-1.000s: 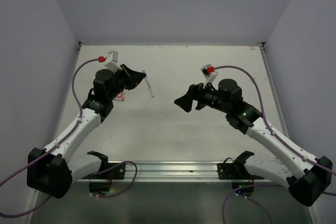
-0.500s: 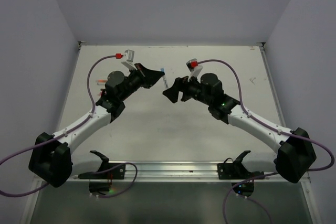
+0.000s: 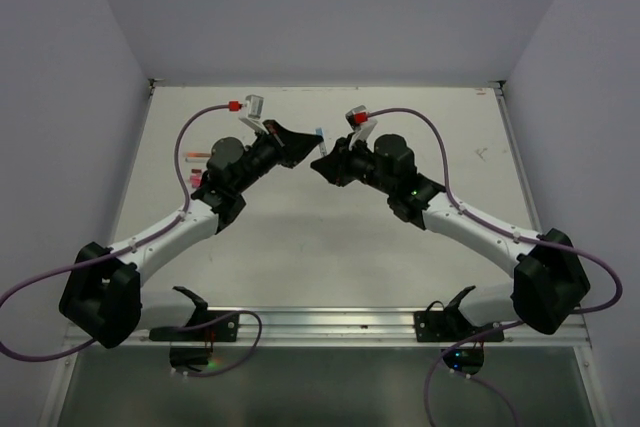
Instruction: Open the pen caps
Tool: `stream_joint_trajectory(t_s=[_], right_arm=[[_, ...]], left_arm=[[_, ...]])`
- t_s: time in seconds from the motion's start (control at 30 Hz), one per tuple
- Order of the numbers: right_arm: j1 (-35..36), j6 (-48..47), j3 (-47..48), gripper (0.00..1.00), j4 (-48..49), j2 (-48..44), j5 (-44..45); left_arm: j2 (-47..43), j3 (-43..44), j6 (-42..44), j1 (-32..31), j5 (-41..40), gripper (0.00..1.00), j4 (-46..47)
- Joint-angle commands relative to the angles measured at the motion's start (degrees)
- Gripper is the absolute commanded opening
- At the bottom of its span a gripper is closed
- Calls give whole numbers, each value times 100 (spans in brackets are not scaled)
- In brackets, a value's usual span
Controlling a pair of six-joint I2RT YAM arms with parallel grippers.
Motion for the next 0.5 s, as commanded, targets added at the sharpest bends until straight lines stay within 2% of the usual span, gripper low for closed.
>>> stream_joint_trajectory(t_s=[0.0,0.47], right_arm=[[22,-64,63,0,304,-109,-51],[14,24,-605,0,-241,-443,-1017]], left_arm=[[-15,31,19,-33,-32,0,603],[-24,-4,125,-50,-937,0,1614]])
